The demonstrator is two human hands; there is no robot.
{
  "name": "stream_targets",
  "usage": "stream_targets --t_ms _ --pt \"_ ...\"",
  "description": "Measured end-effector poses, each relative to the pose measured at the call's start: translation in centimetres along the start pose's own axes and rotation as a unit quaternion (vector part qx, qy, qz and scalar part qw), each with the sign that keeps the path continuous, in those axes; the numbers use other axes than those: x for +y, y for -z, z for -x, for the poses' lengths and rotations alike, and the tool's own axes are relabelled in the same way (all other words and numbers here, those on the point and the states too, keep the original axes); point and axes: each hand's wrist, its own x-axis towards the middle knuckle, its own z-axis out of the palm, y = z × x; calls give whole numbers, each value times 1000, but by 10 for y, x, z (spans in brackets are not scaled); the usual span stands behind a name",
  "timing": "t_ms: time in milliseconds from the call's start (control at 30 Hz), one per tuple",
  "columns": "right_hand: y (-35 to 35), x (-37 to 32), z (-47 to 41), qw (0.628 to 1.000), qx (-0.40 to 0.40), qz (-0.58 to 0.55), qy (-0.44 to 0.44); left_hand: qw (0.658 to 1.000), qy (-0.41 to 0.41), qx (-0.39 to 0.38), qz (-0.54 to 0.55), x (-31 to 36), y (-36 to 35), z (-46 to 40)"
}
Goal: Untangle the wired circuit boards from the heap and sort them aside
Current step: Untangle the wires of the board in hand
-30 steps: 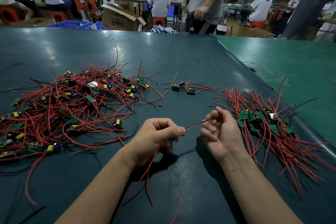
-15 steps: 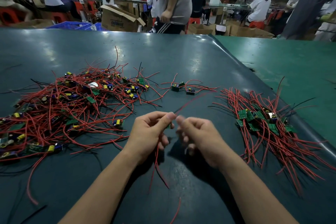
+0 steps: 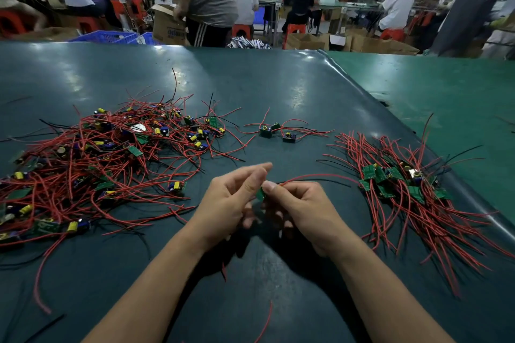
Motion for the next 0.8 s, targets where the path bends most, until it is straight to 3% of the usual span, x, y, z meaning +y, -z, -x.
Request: stream_targets --t_ms 200,367,533,700,800 --pt "5 2 -5 994 99 -5 49 999 41 7 -21 -1 15 -4" --pt "2 -1 2 999 -51 13 -10 996 45 -73 15 0 20 0" --pt "8 -2 3 998 -55 -7 23 995 51 -89 -11 6 27 2" --pt "13 -6 2 997 27 -40 66 990 73 -104 -64 12 51 4" --pt "16 -7 -3 986 122 -70 94 995 55 -43 -73 15 66 3"
